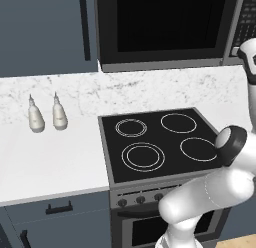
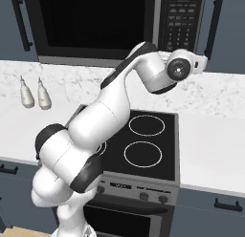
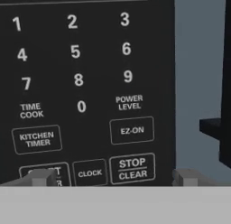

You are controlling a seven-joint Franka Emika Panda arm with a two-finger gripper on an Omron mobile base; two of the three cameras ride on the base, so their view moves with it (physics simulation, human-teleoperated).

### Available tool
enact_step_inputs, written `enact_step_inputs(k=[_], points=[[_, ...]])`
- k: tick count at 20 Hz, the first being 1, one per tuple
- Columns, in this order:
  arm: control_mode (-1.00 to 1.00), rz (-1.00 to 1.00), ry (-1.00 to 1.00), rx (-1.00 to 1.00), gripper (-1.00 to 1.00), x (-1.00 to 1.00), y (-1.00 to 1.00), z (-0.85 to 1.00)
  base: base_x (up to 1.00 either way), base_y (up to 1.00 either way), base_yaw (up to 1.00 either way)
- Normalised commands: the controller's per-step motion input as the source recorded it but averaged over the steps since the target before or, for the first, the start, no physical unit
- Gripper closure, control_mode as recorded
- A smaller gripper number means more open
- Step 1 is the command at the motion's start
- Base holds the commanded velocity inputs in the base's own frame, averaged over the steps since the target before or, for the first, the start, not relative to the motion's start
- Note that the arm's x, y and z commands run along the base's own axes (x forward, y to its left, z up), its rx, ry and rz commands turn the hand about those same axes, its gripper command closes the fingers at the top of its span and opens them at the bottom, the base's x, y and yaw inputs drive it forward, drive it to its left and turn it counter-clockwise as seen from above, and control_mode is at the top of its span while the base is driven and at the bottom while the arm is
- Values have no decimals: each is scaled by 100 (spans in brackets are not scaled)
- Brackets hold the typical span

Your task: Open the microwave, place the bowl with waffle inside the microwave, then close the microwave door and turn it on.

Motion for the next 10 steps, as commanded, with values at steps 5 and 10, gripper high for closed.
enact_step_inputs(k=[5, 10], points=[[-100, 0, 4, 0, -100, 5, 0, 0, 0, 0, 0], [-100, 0, 0, 0, -100, -53, 0, 0, 0, 0, 0]])
